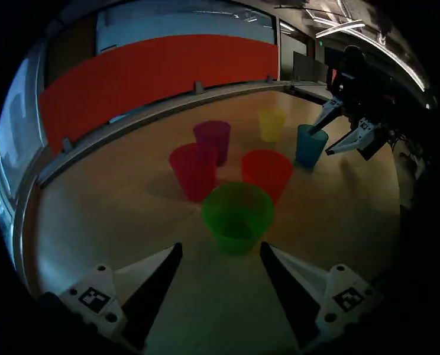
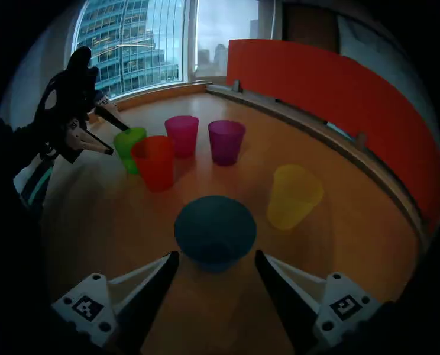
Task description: Pour water
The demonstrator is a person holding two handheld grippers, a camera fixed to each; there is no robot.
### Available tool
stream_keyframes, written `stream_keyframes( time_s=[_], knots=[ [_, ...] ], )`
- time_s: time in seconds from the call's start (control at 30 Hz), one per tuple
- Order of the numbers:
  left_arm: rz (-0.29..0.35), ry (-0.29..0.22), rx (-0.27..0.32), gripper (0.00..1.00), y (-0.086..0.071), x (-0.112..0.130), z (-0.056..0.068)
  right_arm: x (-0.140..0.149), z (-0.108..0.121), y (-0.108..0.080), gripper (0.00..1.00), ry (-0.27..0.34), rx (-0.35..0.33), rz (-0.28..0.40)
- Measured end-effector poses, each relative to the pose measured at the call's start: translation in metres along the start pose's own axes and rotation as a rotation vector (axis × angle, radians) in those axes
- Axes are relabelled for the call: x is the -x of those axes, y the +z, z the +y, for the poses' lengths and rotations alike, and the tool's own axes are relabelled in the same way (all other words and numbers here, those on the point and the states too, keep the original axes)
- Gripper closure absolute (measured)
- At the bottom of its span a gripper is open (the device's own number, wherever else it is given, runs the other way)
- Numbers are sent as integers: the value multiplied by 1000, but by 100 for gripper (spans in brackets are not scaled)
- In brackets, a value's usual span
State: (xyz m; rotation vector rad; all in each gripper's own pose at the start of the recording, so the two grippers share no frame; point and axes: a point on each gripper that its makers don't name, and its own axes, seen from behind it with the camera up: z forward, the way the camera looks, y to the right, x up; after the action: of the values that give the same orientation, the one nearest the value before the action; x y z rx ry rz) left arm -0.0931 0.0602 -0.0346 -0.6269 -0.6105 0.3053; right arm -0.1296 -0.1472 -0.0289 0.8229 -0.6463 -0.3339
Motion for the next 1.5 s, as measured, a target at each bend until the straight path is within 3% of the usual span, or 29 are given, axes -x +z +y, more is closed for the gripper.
stream_keyframes(
  time_s=[0.63, 1.0, 1.3, 1.5],
  knots=[
    [46, -55, -54, 2, -30, 0, -13, -2, 4, -37, 0, 60, 80, 74],
    [166, -98, -153, 2, -53, -29, -35, -23, 25, -68, 0, 100, 187, 169],
    [295, -172, -235, 2, -74, -62, -58, -39, 42, -93, 0, 119, 304, 254],
    [351, -177, -251, 2, -81, -78, -59, -51, 47, -107, 0, 142, 355, 310]
  ],
)
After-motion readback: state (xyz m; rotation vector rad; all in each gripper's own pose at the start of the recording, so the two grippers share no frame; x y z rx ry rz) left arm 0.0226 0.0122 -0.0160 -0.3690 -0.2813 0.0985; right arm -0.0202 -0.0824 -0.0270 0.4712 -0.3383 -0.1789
